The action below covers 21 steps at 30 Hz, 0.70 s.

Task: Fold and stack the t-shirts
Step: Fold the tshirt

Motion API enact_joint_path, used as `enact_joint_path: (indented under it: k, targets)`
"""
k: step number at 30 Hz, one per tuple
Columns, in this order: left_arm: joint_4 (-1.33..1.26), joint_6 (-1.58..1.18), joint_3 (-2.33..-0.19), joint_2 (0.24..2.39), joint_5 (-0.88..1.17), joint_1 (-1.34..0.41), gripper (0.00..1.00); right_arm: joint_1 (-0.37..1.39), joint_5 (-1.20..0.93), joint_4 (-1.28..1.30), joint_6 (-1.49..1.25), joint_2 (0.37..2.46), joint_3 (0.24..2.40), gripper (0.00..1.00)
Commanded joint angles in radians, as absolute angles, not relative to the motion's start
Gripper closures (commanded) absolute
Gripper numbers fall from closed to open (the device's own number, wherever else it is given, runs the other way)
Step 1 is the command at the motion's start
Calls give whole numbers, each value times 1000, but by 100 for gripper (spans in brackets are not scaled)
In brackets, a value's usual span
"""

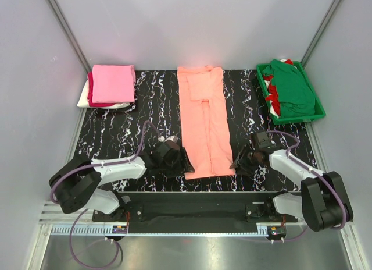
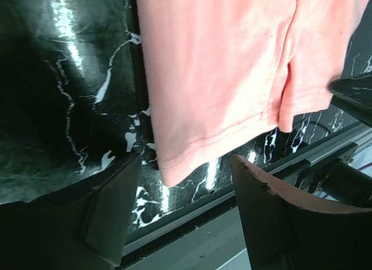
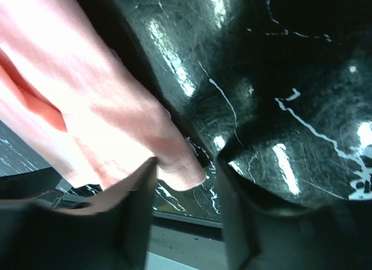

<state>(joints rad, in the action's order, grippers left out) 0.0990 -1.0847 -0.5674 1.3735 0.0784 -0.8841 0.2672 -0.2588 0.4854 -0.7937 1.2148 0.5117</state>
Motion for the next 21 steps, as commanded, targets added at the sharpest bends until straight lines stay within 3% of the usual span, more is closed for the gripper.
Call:
enact_joint_path:
  k: [1,4,6,7,9,10,13,21]
  targets:
    - [66,-1103,-543,1419,40,-907,32,291,-261,445,-784,1241,494,52]
    - [42,-1115,-535,1442,49,-913,40,304,-255,446,-788,1247,494,80]
    - [40,-1115,-538,1450,51,-914,47,307,-250,446,-790,1249,495,91]
    - [34,-1115,-538,1450,52,-916,56,310,-250,448,-792,1247,495,98]
    - [29,-1111,-538,1450,55,-916,69,310,-247,453,-790,1247,497,100]
    - [22,-1105,-541,1450,57,-917,82,311,-248,457,-788,1243,499,100]
    - [50,-1106,-555,1427,60,-920,100,313,-249,501,-782,1212,512,100]
    - [306,-1170,-607,1223,-35,-1008,100,399,-218,710,-850,1011,552,100]
